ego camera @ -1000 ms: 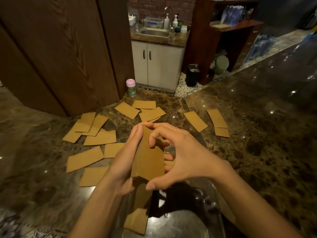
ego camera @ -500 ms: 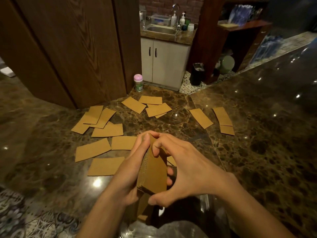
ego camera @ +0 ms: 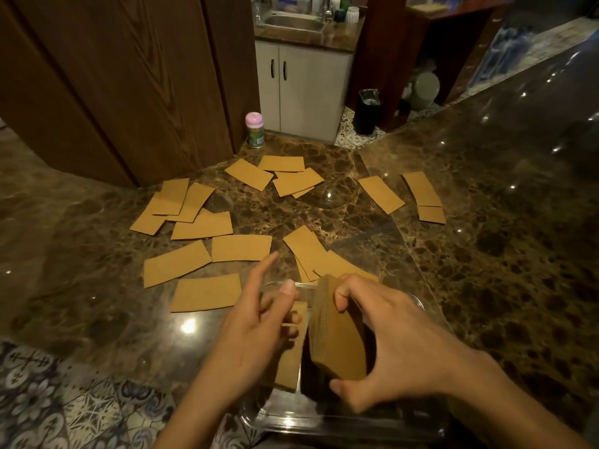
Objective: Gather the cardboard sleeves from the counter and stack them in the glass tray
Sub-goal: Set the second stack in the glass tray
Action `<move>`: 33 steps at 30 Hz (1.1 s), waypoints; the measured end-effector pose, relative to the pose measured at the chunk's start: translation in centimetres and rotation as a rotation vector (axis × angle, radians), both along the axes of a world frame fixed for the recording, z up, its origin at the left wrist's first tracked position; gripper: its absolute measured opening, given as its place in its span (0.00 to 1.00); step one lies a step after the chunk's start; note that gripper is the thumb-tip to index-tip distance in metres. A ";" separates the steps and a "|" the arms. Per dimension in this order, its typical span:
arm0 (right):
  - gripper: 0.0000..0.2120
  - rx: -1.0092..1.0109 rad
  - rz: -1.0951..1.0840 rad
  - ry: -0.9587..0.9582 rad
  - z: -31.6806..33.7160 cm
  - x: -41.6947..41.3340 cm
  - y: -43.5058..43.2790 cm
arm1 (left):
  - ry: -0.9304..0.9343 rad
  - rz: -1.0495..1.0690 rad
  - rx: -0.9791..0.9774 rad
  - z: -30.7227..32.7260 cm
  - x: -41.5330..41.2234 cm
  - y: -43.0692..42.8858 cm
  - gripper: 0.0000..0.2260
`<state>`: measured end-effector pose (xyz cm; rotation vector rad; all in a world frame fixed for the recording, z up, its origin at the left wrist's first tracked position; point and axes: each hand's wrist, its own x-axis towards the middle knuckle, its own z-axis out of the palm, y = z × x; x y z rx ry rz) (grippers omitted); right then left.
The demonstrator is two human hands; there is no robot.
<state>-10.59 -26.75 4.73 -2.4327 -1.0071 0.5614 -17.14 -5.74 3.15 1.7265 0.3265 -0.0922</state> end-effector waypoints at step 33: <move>0.38 -0.235 0.069 0.029 -7.8 -0.7 2.1 | 0.003 -0.736 1.142 -4.6 -0.9 0.8 0.22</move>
